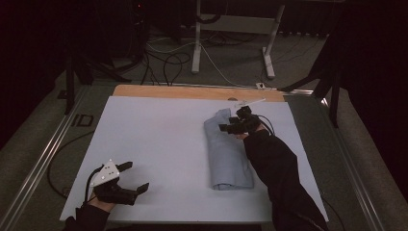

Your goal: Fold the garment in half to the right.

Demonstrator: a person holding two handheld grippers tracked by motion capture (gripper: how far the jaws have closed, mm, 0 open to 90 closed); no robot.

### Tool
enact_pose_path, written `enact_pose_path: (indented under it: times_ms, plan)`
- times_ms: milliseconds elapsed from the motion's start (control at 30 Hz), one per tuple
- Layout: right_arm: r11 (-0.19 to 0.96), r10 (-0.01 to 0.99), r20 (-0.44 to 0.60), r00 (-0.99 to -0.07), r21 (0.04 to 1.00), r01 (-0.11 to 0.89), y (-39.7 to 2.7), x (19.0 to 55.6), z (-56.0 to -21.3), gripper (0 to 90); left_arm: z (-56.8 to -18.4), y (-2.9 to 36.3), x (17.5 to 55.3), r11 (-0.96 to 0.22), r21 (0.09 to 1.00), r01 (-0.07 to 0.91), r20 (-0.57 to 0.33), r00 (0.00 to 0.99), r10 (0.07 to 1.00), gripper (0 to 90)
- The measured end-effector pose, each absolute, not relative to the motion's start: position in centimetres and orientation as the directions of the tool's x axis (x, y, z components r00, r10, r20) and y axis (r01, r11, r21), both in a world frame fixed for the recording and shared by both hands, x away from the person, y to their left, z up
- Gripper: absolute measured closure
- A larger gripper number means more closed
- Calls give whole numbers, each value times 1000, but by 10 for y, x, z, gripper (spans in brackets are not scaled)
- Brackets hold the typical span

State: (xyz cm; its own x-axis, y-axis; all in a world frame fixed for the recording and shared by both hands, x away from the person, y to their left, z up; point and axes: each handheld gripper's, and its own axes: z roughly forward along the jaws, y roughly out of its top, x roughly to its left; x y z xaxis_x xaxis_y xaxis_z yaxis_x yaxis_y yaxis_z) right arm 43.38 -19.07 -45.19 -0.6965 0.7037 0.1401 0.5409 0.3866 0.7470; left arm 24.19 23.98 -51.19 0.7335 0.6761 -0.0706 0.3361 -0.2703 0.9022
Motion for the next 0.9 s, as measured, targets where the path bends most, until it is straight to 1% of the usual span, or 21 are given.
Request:
enact_pose_path:
  times_ms: [33,67,100,167,200,233,267,333,433,467,533,633,667,733,833,900]
  plan:
    - [384,697,142,-702,753,534,-190,427,-451,459,-512,240,242,-271,903,333,-68,734,676,14]
    - [380,684,150,-714,763,524,-189,421,-450,480,-512,240,242,-271,904,331,-66,734,675,14]
    - [403,666,135,-733,762,507,-187,409,-450,532,-512,241,242,-264,905,333,-70,730,679,14]
    - [413,648,140,-749,761,499,-186,399,-451,571,-513,242,243,-264,905,333,-71,730,679,14]
    - [413,648,140,-749,761,499,-186,399,-451,571,-513,242,243,-264,905,333,-71,730,679,14]
    - [423,632,143,-762,760,494,-185,388,-452,655,-513,243,243,-265,905,332,-69,730,680,14]
    - [423,632,143,-762,760,494,-185,388,-452,655,-514,243,243,-262,905,336,-74,729,681,14]
    - [433,609,149,-779,760,484,-185,377,-455,746,-515,243,243,-259,905,337,-75,727,683,14]
    - [476,569,148,-809,743,471,-180,361,-462,854,-516,243,244,-268,902,339,-72,729,681,14]
    - [483,538,163,-827,745,461,-178,351,-467,895,-517,242,244,-269,901,341,-72,728,682,14]
    - [483,527,175,-832,744,462,-177,346,-471,897,-517,242,244,-269,901,341,-73,729,680,14]
    - [533,496,156,-854,722,442,-171,335,-482,899,-518,242,244,-272,900,341,-71,730,679,14]
    - [550,488,152,-859,711,438,-170,331,-490,899,-519,242,244,-268,901,341,-74,730,679,14]
    - [547,486,172,-857,705,452,-171,328,-498,900,-519,242,245,-267,900,344,-79,732,676,14]
    - [550,484,173,-858,703,452,-172,324,-503,900,-520,242,245,-268,899,346,-81,733,676,14]
    - [582,475,158,-866,681,444,-171,317,-511,900,-520,241,245,-272,899,344,-77,734,674,14]
